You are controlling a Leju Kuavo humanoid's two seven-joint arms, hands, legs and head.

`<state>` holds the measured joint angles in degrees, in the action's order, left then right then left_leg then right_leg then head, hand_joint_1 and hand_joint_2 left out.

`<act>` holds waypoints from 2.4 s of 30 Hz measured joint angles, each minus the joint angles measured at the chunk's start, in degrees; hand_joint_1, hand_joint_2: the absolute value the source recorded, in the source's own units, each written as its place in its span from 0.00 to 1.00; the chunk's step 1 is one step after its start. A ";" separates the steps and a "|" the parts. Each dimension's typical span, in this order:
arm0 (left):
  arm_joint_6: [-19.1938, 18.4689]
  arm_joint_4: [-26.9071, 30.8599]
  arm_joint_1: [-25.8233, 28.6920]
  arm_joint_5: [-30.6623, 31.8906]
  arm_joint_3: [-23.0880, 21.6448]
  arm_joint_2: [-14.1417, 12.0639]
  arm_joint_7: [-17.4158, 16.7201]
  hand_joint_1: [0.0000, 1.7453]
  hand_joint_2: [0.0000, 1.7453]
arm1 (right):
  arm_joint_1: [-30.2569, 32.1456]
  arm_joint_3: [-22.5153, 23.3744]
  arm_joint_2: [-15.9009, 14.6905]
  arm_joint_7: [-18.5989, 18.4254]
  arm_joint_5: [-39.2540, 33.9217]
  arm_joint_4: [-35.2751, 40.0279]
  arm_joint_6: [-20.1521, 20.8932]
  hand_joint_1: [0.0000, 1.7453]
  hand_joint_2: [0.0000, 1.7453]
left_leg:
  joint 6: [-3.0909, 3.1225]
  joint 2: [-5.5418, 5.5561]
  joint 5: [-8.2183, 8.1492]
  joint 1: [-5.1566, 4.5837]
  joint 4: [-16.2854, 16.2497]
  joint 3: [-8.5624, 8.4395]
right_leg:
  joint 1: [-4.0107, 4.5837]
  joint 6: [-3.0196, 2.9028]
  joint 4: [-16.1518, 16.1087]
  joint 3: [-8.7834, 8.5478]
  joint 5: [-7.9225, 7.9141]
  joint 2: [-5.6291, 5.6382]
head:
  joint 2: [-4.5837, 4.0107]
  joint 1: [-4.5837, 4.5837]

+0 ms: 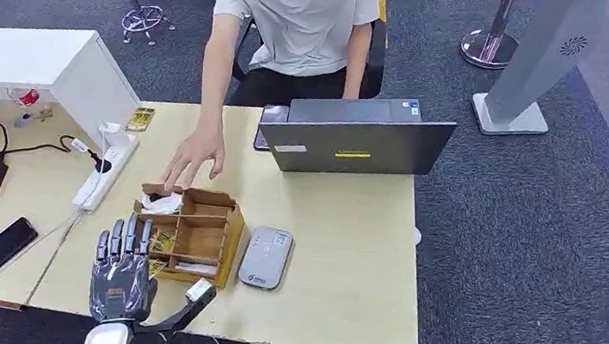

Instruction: Pass the card to the sensor for recognition and then transmit it.

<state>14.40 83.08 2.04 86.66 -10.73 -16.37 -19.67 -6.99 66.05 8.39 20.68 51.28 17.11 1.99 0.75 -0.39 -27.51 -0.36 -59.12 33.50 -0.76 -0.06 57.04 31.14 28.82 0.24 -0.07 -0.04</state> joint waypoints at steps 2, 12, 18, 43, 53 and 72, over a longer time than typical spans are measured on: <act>-0.11 -0.31 -0.03 0.00 0.20 0.02 -0.02 0.00 1.00 | 0.00 0.00 0.00 -0.09 0.07 0.00 0.07 0.00 0.00 | 0.00 0.00 0.00 0.00 0.00 0.00 | 0.00 0.00 0.00 0.00 0.00 0.00 | 0.00 0.00; 0.04 -1.90 -0.32 0.00 0.94 0.39 0.02 0.00 1.00 | -0.02 -0.02 0.00 -0.39 0.20 0.00 -0.07 0.00 0.00 | 0.00 0.00 0.00 0.00 0.00 0.00 | 0.00 0.00 0.00 -0.01 0.00 -0.01 | 0.00 -0.02; -0.04 -2.14 -0.31 0.00 1.16 0.63 1.09 1.00 1.00 | -0.01 -0.02 0.00 -0.39 0.17 0.00 -0.28 0.00 0.00 | 0.00 0.00 0.00 0.00 0.00 0.00 | 0.00 0.00 0.00 -0.01 0.00 -0.01 | 0.00 0.00; 3.13 -3.15 -0.51 0.00 5.14 2.95 3.78 1.00 1.00 | -0.35 -0.15 0.00 -0.79 0.33 0.00 -0.44 0.00 0.00 | 0.00 0.00 0.00 0.00 0.00 0.00 | 0.00 0.00 0.00 0.00 0.00 -0.01 | 0.00 0.00; 2.56 5.97 -0.92 0.00 5.42 3.28 5.57 1.00 1.00 | -0.44 -0.20 0.00 -0.55 -0.26 0.15 0.11 0.00 0.00 | 0.00 0.01 0.00 0.00 -0.01 0.00 | 0.00 0.01 0.00 -0.01 0.00 -0.02 | 0.00 -0.02; -2.53 20.18 -10.59 -0.02 5.40 -1.85 3.56 1.00 1.00 | -1.69 -1.40 0.46 -2.07 1.20 0.07 0.44 0.00 0.00 | -0.08 0.02 0.10 0.05 -0.01 0.00 | 0.05 -0.05 0.03 0.01 -0.06 -0.02 | 0.00 -0.02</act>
<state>11.87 103.26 -8.54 86.64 -5.33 -18.22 -16.11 -8.69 64.66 8.85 18.60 52.48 17.18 2.42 0.67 -0.37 -27.42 -0.31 -59.13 33.49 -0.72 -0.11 57.07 31.15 28.76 0.22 -0.07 -0.07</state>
